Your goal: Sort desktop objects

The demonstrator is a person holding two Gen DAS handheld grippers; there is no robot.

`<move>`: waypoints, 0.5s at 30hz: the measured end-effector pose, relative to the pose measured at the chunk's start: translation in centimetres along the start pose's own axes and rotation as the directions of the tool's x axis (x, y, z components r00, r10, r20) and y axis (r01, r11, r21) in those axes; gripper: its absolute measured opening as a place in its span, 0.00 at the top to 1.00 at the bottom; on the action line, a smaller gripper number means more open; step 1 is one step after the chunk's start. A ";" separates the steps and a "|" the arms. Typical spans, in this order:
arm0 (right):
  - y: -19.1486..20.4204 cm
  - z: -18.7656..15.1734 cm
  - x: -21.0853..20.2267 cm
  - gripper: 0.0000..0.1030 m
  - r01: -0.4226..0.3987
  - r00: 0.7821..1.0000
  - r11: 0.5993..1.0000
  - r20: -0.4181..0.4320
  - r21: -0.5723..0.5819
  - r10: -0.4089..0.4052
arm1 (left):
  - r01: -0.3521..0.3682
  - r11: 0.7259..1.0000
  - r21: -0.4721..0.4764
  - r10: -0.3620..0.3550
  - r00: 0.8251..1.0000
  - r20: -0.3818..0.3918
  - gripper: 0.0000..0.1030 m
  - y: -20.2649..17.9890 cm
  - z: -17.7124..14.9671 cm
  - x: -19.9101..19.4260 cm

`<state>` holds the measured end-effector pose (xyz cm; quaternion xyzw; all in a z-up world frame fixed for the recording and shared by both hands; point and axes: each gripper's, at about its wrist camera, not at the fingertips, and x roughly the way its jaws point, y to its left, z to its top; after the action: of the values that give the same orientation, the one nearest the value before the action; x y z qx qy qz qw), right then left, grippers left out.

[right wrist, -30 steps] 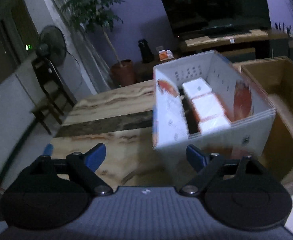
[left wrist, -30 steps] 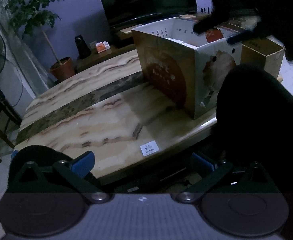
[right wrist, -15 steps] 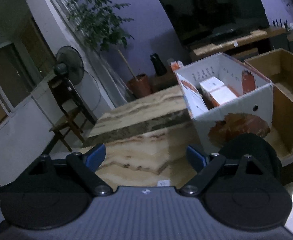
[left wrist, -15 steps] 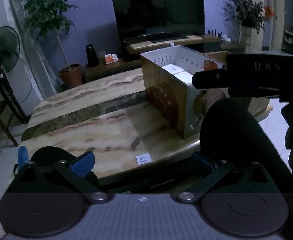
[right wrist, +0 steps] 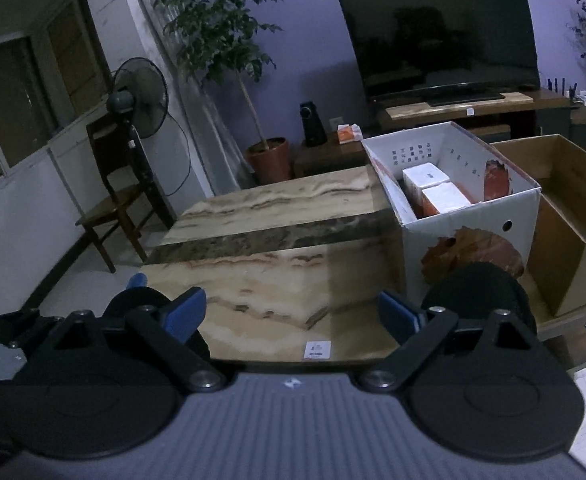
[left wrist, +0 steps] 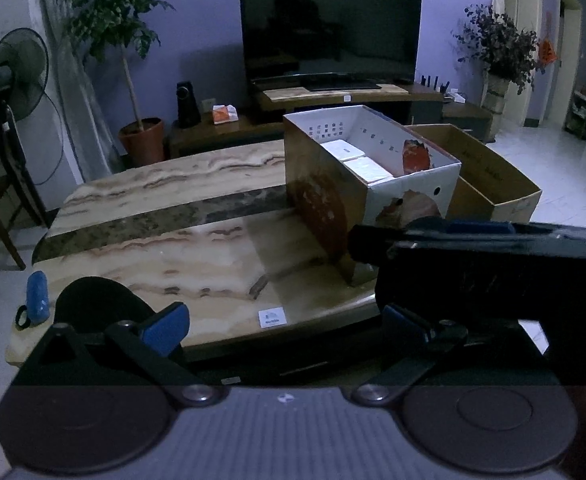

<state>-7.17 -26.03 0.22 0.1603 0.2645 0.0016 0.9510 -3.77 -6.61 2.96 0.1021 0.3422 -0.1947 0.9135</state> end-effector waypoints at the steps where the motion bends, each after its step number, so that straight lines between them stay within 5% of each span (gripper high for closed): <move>1: 0.0 0.0 -0.1 0.09 0.004 1.000 1.000 -0.007 -0.001 -0.004 | 0.001 1.000 0.001 -0.001 1.000 0.001 0.01 0.0 0.0 0.0; 15: 0.7 -0.5 -0.8 0.09 0.024 0.999 0.999 -0.021 -0.028 -0.024 | -0.007 1.000 0.001 0.007 1.000 0.012 0.01 -0.4 0.1 -0.7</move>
<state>-8.00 -25.26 0.45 0.1437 0.2767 -0.0043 0.9501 -4.33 -6.81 3.50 0.1028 0.3361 -0.1925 0.9162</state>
